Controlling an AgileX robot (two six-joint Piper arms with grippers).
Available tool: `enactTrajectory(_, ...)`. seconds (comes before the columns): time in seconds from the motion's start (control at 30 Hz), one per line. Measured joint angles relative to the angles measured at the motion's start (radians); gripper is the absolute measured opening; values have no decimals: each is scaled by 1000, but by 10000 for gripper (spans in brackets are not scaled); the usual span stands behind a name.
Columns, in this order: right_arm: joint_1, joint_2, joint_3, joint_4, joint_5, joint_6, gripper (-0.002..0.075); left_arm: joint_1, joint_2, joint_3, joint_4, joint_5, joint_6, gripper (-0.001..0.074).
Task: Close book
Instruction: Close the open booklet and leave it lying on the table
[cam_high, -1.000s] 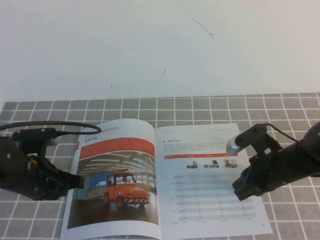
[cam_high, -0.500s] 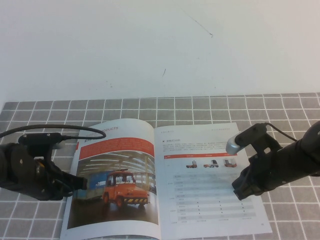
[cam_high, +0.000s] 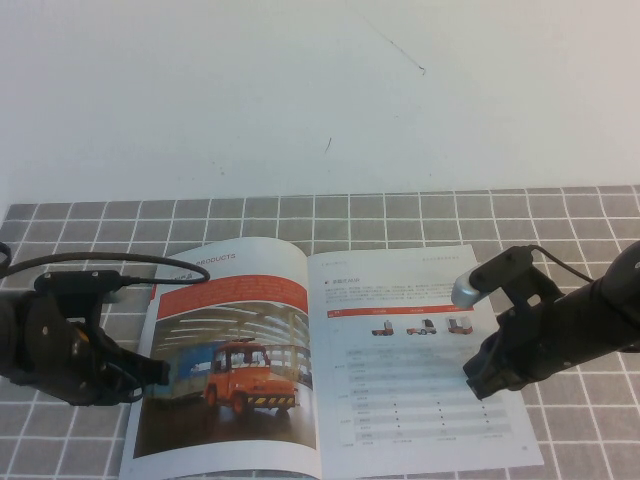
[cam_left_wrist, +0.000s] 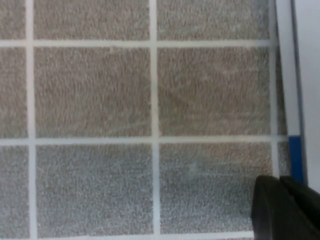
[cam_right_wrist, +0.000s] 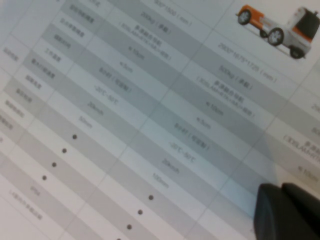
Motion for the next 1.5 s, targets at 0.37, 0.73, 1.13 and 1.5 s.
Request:
enactTrajectory(0.37,0,0,0,5,4,2,-2,-41,9,-5,-23,9,-2,-3)
enactTrajectory(0.73,-2,2,0,54,5,3,-2,-243,11,-7,-74,-8,1,-4)
enactTrajectory(1.13,-2,6,0,98,7,3,-2,-372,19,-36,-215,-43,6,-4)
enactTrajectory(1.5,-2,8,0,121,11,3,-2,-383,19,-204,-342,102,69,-4)
